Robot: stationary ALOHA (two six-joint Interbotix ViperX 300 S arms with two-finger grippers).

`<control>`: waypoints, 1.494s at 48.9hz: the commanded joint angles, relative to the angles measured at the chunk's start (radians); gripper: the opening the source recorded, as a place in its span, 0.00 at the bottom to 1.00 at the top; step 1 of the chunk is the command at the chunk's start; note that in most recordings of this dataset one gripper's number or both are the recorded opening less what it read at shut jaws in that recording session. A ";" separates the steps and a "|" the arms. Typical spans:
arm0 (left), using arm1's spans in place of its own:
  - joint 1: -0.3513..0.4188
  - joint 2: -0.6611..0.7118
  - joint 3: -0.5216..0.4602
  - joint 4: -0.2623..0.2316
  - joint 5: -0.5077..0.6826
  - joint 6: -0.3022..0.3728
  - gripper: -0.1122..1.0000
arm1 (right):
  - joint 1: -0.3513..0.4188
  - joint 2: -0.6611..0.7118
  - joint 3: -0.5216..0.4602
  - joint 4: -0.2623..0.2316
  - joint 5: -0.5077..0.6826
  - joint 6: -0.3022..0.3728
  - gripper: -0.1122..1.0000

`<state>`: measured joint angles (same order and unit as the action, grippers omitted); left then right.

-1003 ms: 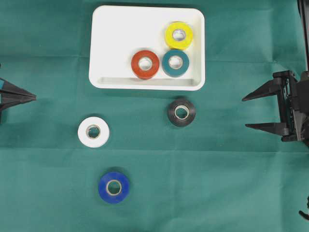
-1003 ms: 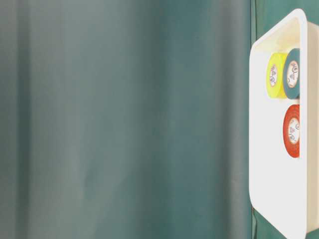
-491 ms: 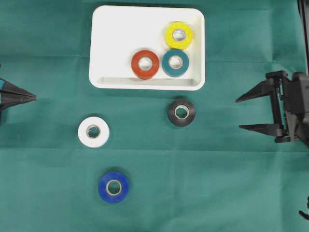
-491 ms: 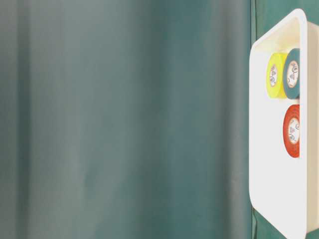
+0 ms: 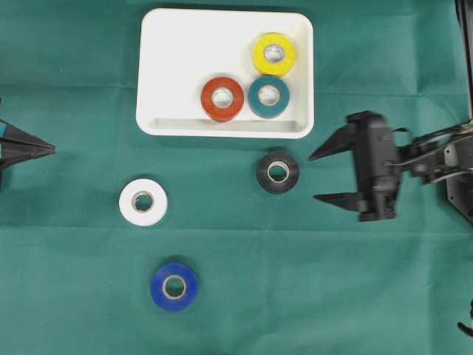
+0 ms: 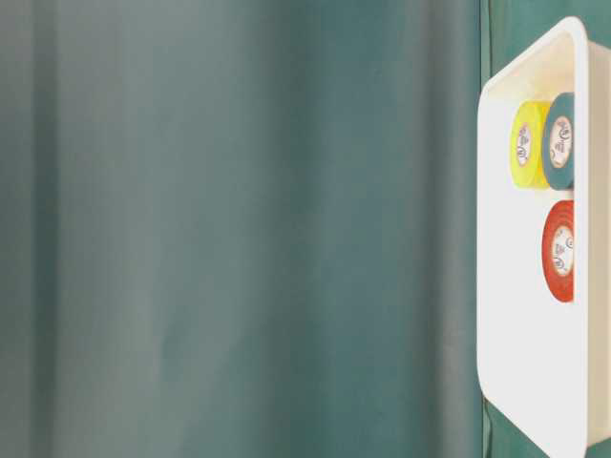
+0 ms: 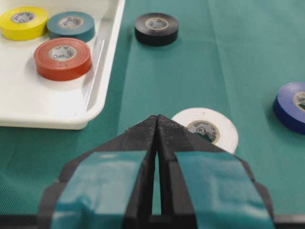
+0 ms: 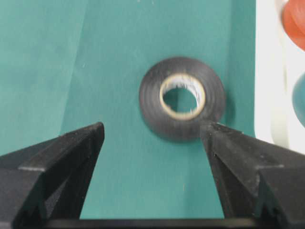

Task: Put the tape into the white case with the right arm.
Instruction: 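Move the right gripper over the white roll and grasp it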

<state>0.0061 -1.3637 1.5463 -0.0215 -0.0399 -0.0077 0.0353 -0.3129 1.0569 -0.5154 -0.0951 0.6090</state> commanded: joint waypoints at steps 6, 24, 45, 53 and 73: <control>0.002 0.008 -0.012 -0.002 -0.005 0.000 0.10 | 0.003 0.123 -0.132 -0.002 -0.026 -0.002 0.50; 0.002 0.008 -0.015 0.000 -0.005 0.000 0.10 | 0.026 0.368 -0.368 -0.037 -0.031 0.000 0.50; 0.002 0.006 -0.011 -0.002 -0.005 -0.002 0.10 | 0.049 0.580 -0.675 -0.081 0.021 0.011 0.50; 0.002 0.008 -0.011 -0.002 -0.003 -0.002 0.10 | 0.055 0.637 -0.770 -0.083 0.069 0.011 0.50; 0.002 0.000 -0.006 -0.002 -0.005 -0.011 0.10 | 0.092 0.756 -0.946 -0.081 0.107 0.014 0.50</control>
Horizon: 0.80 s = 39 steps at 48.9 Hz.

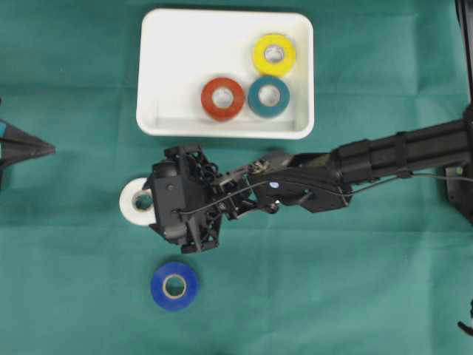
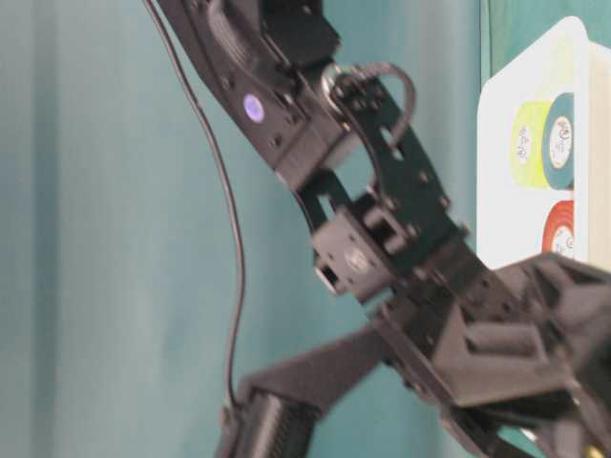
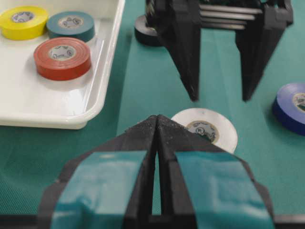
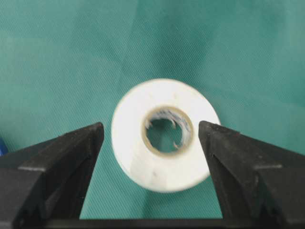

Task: Put the tape into the white case with the right arm.
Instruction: 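Move the right gripper over the white roll and grasp it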

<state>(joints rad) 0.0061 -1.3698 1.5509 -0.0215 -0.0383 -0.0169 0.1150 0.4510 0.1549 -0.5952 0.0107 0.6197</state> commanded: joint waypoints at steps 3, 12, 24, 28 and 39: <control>0.002 0.006 -0.011 -0.002 -0.006 -0.002 0.10 | 0.015 0.002 -0.054 -0.002 0.002 0.003 0.50; 0.002 0.006 -0.011 -0.002 -0.006 -0.002 0.10 | 0.015 0.014 -0.069 -0.002 0.003 0.003 0.50; 0.002 0.006 -0.011 -0.002 -0.006 -0.002 0.10 | 0.015 0.031 -0.086 -0.002 0.012 0.003 0.50; 0.002 0.006 -0.011 -0.002 -0.005 -0.002 0.10 | 0.015 0.044 -0.101 -0.002 0.048 0.005 0.50; 0.002 0.006 -0.011 -0.002 -0.005 -0.002 0.10 | 0.020 0.086 -0.150 0.000 0.196 0.012 0.50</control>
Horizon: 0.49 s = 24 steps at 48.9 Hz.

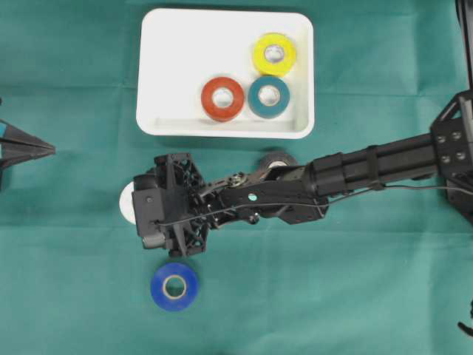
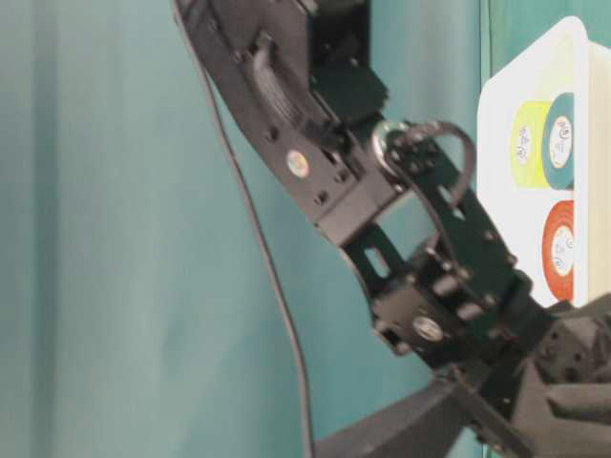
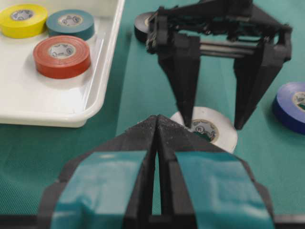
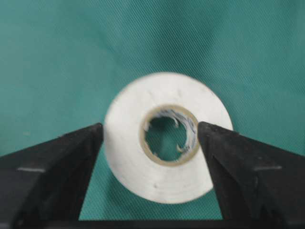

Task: Put the tape into the white case with the right arm.
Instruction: 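Move the right gripper over the white roll and grasp it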

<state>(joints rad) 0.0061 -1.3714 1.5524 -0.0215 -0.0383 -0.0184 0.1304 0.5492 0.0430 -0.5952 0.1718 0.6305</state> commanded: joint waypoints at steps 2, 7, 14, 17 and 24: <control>0.002 0.008 -0.012 -0.002 -0.005 0.000 0.10 | 0.008 -0.008 -0.043 0.000 0.043 0.002 0.50; 0.002 0.008 -0.012 -0.002 -0.006 0.000 0.10 | 0.009 0.000 -0.049 0.000 0.040 0.002 0.49; 0.002 0.008 -0.011 -0.002 -0.006 0.000 0.10 | 0.011 0.008 -0.049 0.002 0.038 0.005 0.50; 0.002 0.008 -0.012 -0.002 -0.005 0.000 0.10 | 0.012 0.012 -0.049 0.002 0.040 0.005 0.50; 0.002 0.008 -0.012 -0.002 -0.006 0.000 0.10 | 0.017 0.012 -0.049 0.002 0.044 0.003 0.49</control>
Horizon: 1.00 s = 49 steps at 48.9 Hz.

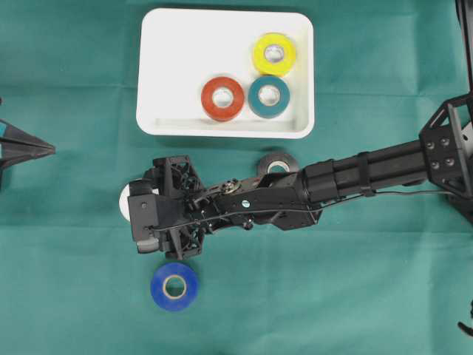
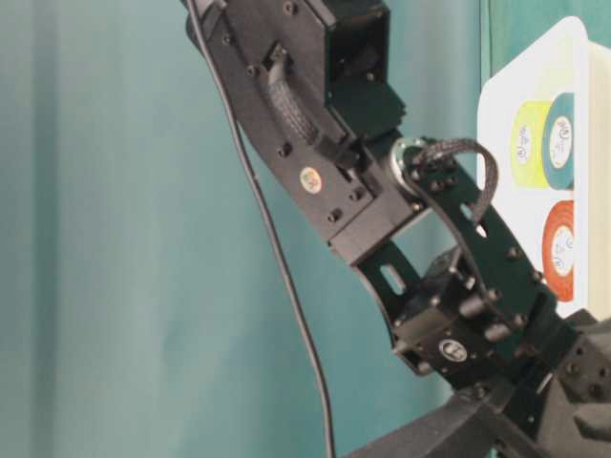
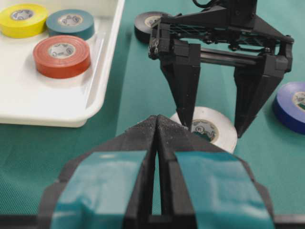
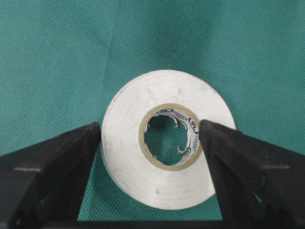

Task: Put the tape into the white case with the right arm.
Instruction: 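Move the right gripper over the white roll and grasp it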

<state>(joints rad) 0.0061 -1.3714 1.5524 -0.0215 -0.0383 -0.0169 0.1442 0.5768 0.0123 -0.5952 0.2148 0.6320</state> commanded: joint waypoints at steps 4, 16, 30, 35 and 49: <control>0.002 0.008 -0.012 -0.002 -0.005 -0.002 0.10 | 0.008 -0.015 -0.018 0.000 0.002 -0.003 0.41; 0.002 0.008 -0.011 -0.002 -0.005 -0.002 0.10 | 0.015 -0.015 -0.020 0.000 0.003 -0.003 0.16; 0.002 0.008 -0.012 -0.002 -0.006 -0.002 0.10 | 0.015 -0.017 -0.020 0.000 0.003 -0.002 0.14; 0.002 0.008 -0.012 -0.003 -0.005 -0.002 0.10 | 0.015 -0.017 -0.018 0.000 0.003 -0.002 0.13; 0.002 0.008 -0.012 -0.002 -0.005 -0.002 0.10 | 0.015 -0.049 -0.018 0.000 0.003 0.000 0.13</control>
<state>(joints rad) 0.0061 -1.3714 1.5524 -0.0215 -0.0383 -0.0184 0.1595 0.5829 0.0123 -0.5952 0.2178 0.6305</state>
